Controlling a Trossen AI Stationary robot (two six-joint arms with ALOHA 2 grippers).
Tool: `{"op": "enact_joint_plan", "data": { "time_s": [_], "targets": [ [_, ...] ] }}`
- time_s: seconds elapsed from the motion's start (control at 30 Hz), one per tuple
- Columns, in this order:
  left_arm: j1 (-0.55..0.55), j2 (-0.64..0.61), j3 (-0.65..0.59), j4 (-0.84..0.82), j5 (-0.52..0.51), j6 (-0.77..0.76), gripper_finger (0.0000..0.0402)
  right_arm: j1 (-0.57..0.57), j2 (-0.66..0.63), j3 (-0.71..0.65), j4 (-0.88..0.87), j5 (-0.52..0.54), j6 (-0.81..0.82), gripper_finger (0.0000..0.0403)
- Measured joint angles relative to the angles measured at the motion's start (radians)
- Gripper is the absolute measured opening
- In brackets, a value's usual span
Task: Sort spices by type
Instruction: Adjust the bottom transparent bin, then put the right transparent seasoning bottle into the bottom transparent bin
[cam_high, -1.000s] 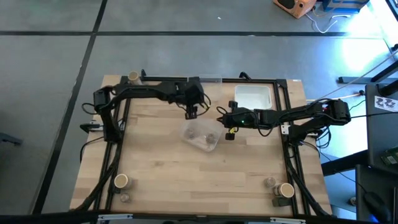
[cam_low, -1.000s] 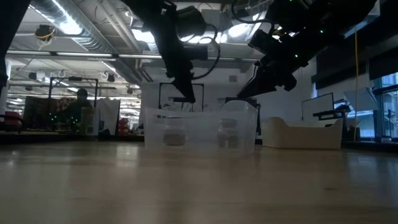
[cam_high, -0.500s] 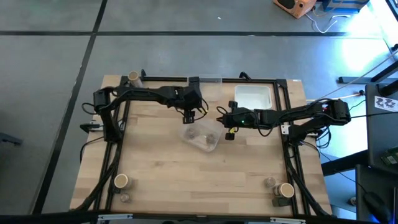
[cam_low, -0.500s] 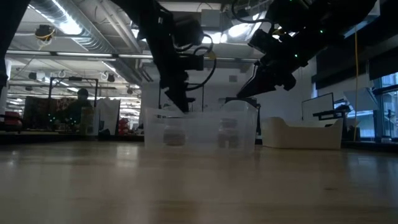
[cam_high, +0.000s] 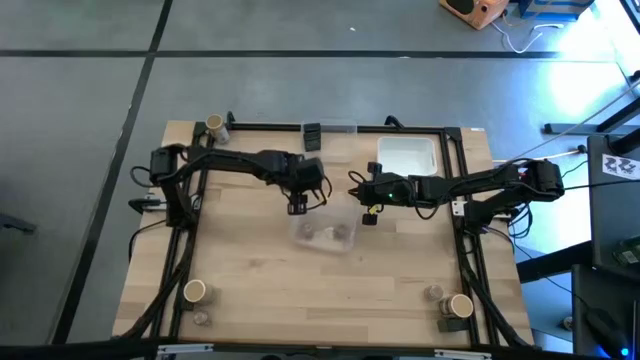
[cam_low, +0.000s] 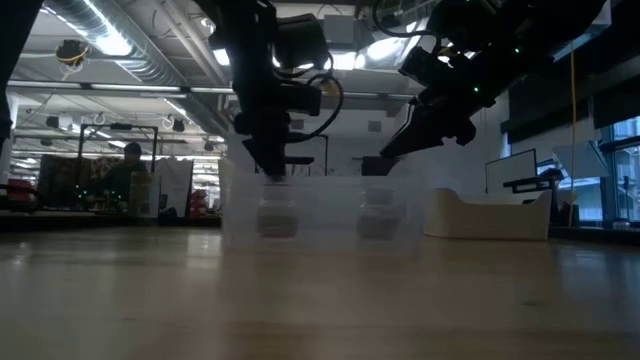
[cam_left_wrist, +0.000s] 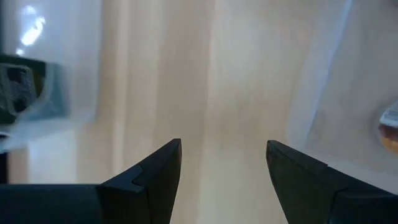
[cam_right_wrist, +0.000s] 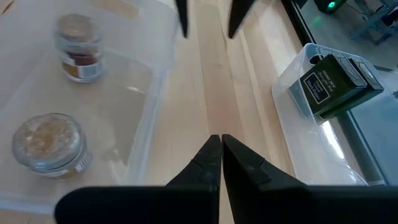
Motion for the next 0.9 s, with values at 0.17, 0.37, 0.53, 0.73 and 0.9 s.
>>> {"op": "enact_joint_plan", "data": {
  "time_s": [0.17, 0.37, 0.53, 0.73, 0.9],
  "targets": [
    [-0.051, -0.024, 0.000, -0.067, 0.002, -0.087, 0.0219, 0.000, 0.000, 0.000, 0.000, 0.000, 0.000, 0.0017],
    [-0.138, -0.169, 0.001, -0.115, -0.046, -0.211, 0.0219, 0.000, 0.000, 0.000, -0.004, -0.001, 0.000, 0.0017],
    [-0.218, -0.291, -0.027, -0.092, -0.113, -0.286, 0.0219, 0.000, 0.000, 0.000, 0.017, -0.002, 0.025, 0.0017],
    [-0.331, -0.387, -0.223, 0.075, -0.115, -0.383, 0.0219, 0.001, -0.010, 0.000, 0.066, -0.161, 0.148, 0.0017],
    [-0.426, -0.400, -0.383, 0.234, -0.153, -0.484, 0.0219, 0.083, -0.047, 0.039, -0.007, -0.305, 0.161, 0.0017]
  ]
}}
